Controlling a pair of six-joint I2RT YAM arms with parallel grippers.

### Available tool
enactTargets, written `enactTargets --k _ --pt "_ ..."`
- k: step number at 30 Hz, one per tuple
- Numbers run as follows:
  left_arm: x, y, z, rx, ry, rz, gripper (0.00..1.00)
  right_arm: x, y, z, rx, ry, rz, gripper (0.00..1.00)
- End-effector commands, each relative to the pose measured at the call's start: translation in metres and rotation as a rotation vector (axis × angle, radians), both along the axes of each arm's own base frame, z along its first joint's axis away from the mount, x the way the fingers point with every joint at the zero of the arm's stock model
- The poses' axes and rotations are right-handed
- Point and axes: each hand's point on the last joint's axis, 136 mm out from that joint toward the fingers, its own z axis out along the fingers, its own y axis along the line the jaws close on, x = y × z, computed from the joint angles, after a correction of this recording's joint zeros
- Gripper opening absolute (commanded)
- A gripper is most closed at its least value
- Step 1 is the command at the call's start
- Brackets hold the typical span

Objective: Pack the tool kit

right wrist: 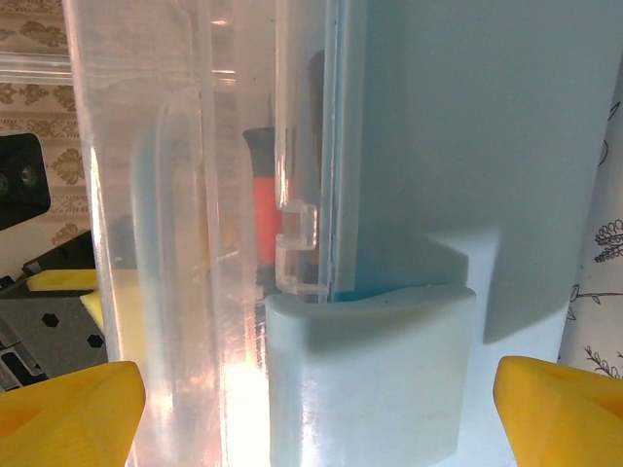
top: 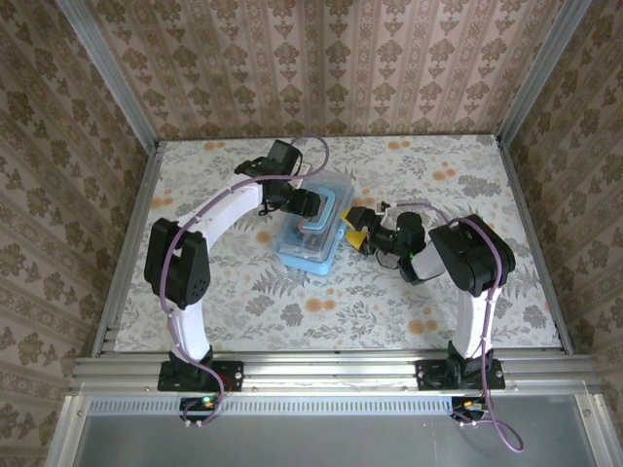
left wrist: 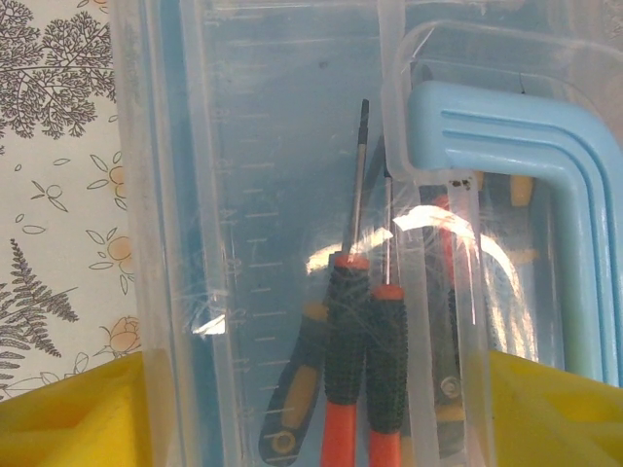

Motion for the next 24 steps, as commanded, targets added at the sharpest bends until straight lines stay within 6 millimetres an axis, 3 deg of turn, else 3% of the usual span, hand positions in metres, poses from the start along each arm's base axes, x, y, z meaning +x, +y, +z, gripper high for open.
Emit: enactTargets --k 1,5,10,17,24 --pt "-0.042 0.006 -0.058 0.043 0.241 -0.042 0.49 0.006 0.003 0.013 0.017 -0.036 -0.011 0.94" --pt "-0.041 0.006 -0.056 0.032 0.238 -0.039 0.49 0.008 0.006 0.006 0.021 -0.017 -0.012 0.95" --pt "-0.042 0.004 -0.058 0.026 0.246 -0.04 0.49 0.009 0.013 0.013 0.028 -0.032 0.001 0.96" --pt "-0.044 0.003 -0.062 0.04 0.248 -0.039 0.48 0.008 0.012 -0.007 0.02 0.017 -0.006 1.0" --pt "-0.044 0.003 -0.063 0.044 0.249 -0.038 0.48 0.005 0.017 0.017 0.041 -0.029 0.012 0.98"
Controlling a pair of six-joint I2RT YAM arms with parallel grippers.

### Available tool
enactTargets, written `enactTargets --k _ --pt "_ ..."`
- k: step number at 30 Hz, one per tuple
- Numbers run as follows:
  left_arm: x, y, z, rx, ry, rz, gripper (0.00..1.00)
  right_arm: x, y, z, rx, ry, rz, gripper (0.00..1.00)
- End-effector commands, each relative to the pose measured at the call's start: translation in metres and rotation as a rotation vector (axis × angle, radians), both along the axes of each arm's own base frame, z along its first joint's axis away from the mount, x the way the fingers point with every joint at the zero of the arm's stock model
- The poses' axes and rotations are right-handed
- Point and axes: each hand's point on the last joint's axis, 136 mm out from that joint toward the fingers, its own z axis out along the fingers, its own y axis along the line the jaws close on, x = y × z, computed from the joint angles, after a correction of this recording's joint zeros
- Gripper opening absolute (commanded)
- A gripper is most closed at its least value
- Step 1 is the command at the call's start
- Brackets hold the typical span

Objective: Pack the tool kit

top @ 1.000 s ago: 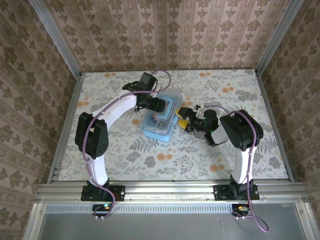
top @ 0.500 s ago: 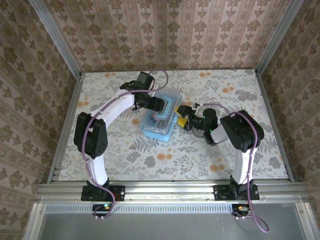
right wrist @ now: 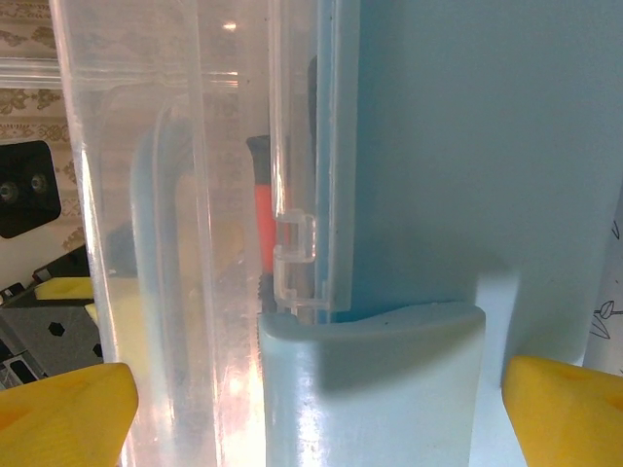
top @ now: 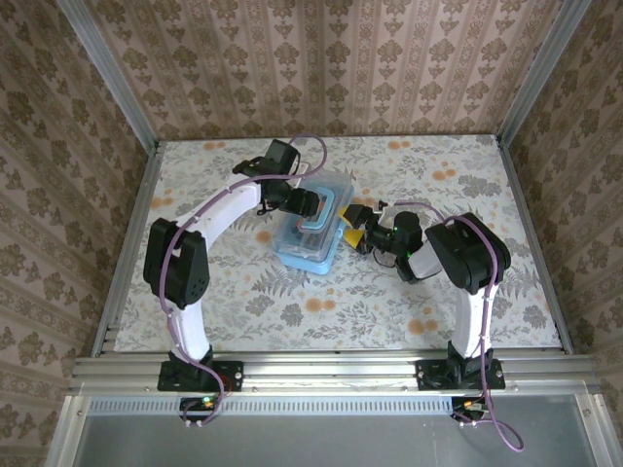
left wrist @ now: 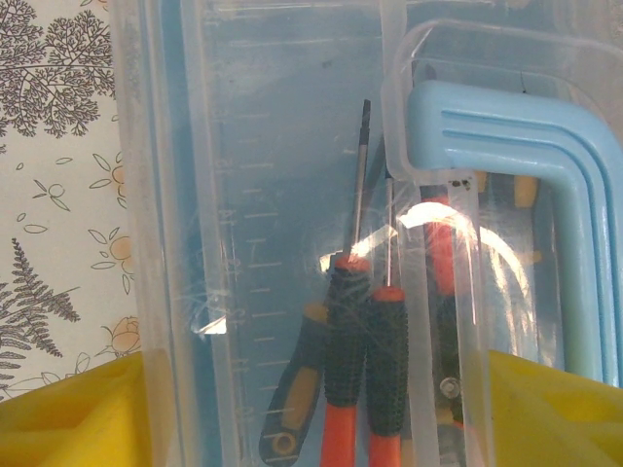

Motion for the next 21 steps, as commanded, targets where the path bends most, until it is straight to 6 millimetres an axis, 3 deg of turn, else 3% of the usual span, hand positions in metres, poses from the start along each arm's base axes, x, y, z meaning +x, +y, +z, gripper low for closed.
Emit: enactTargets --k 1,13,21 --pt "-0.044 0.001 -0.062 0.052 0.243 -0.043 0.48 0.001 0.009 0.017 0.015 -0.036 0.01 0.98" --pt "-0.045 0.0 -0.064 0.058 0.247 -0.045 0.47 -0.006 0.006 0.031 0.03 -0.051 0.002 0.99" --pt "-0.045 0.0 -0.063 0.059 0.243 -0.045 0.47 -0.007 0.005 0.029 0.029 -0.044 0.002 0.98"
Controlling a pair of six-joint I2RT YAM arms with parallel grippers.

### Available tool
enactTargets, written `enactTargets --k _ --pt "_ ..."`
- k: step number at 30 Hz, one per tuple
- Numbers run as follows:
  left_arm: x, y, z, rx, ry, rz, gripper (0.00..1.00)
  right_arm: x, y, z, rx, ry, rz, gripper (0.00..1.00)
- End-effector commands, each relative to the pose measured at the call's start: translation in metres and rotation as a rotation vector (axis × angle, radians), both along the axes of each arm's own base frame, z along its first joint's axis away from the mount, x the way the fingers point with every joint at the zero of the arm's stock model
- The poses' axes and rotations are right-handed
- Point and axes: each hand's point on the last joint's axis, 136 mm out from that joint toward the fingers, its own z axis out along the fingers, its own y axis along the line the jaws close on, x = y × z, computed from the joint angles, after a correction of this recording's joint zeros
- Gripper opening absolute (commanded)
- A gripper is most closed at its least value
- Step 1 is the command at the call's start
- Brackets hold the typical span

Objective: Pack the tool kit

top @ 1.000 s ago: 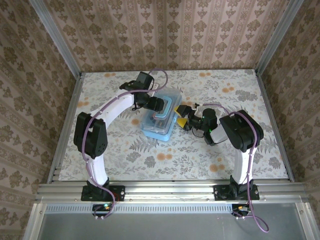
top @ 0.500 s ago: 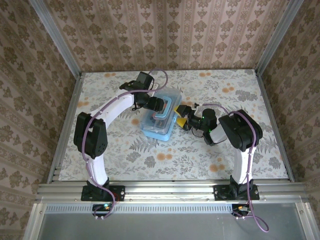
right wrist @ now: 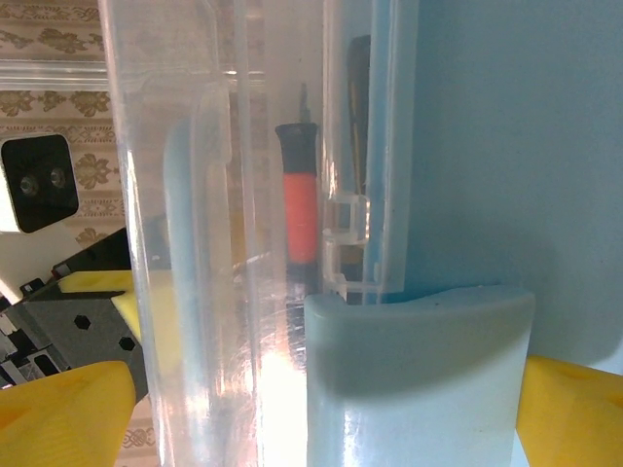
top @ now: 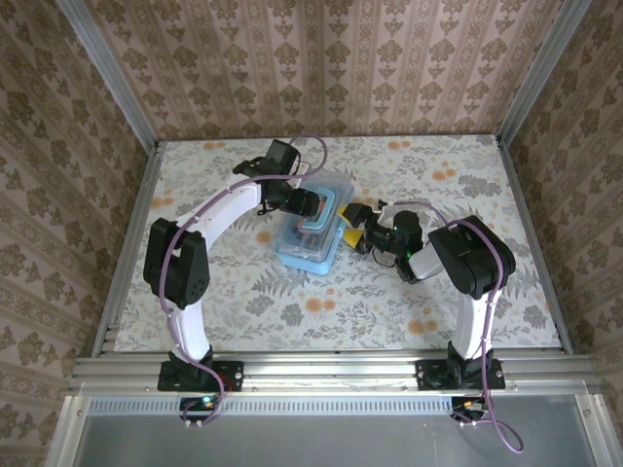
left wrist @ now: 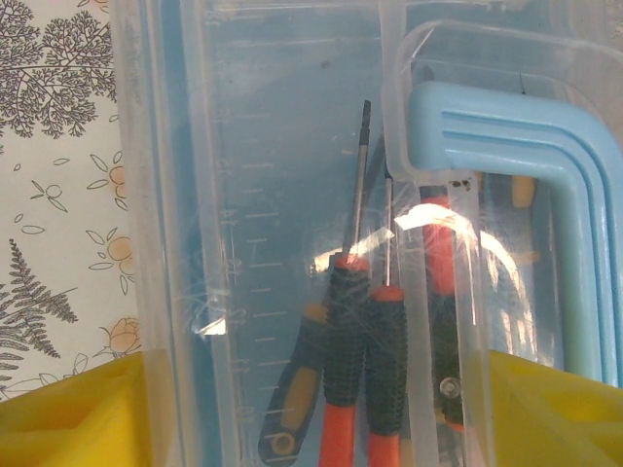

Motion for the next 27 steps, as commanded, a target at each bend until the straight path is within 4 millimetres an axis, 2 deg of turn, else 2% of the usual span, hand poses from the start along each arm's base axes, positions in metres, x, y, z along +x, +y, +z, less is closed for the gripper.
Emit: enactTargets --k 1,7,13,27 --pt "-0.045 0.001 -0.063 0.059 0.244 -0.043 0.47 -0.003 0.001 0.018 0.021 -0.05 0.003 0.98" --pt "-0.045 0.001 -0.063 0.06 0.244 -0.046 0.46 -0.003 -0.01 0.018 0.016 -0.05 -0.016 0.98" --pt "-0.045 0.001 -0.064 0.059 0.245 -0.047 0.46 -0.001 -0.01 0.028 0.02 -0.08 -0.013 0.98" --pt "-0.046 0.0 -0.065 0.063 0.248 -0.049 0.46 -0.005 -0.014 0.025 0.013 -0.071 -0.024 0.96"
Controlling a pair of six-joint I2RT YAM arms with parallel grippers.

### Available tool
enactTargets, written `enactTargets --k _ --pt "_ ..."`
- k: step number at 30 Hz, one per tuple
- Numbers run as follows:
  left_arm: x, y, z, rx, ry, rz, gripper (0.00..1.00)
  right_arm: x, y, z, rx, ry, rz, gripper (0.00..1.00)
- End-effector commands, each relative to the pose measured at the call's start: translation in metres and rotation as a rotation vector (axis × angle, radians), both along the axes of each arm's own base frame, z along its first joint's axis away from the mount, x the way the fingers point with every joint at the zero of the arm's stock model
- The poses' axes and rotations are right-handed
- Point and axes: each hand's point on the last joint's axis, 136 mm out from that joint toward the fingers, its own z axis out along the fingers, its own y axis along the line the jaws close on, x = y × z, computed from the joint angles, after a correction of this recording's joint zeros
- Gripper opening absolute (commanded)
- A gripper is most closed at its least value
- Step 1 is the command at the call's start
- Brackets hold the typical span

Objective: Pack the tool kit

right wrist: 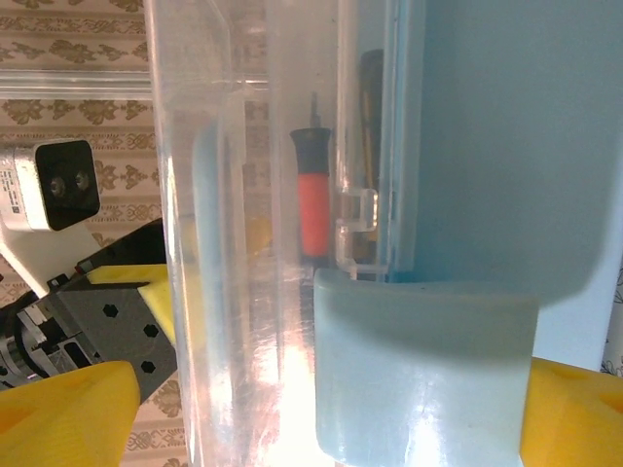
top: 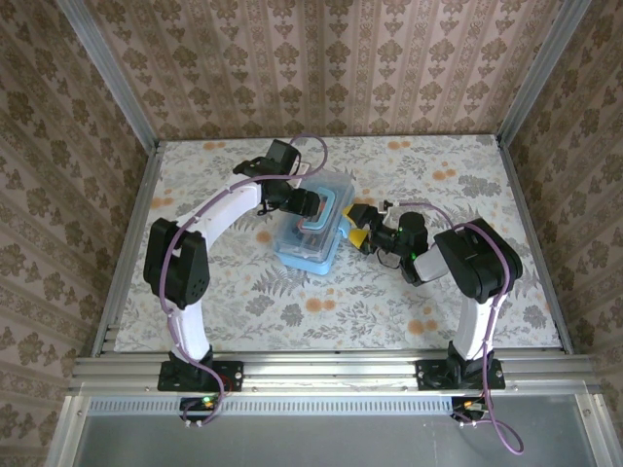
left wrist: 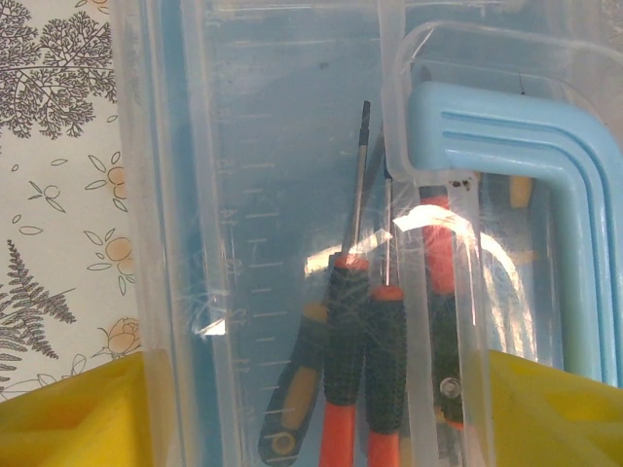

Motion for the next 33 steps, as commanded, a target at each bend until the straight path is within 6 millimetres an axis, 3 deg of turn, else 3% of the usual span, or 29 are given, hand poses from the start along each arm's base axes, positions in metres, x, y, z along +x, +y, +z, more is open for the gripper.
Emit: enactTargets --k 1,24,33 --pt "-0.046 0.001 -0.066 0.065 0.251 -0.047 0.46 0.0 -0.002 0.019 0.01 -0.067 -0.003 0.96" --pt "-0.046 -0.001 -0.062 0.06 0.24 -0.053 0.45 0.009 0.002 -0.02 -0.022 0.028 -0.018 0.64" --pt "-0.046 -0.001 -0.062 0.059 0.243 -0.051 0.45 0.005 0.003 -0.018 -0.032 0.024 -0.007 0.69"
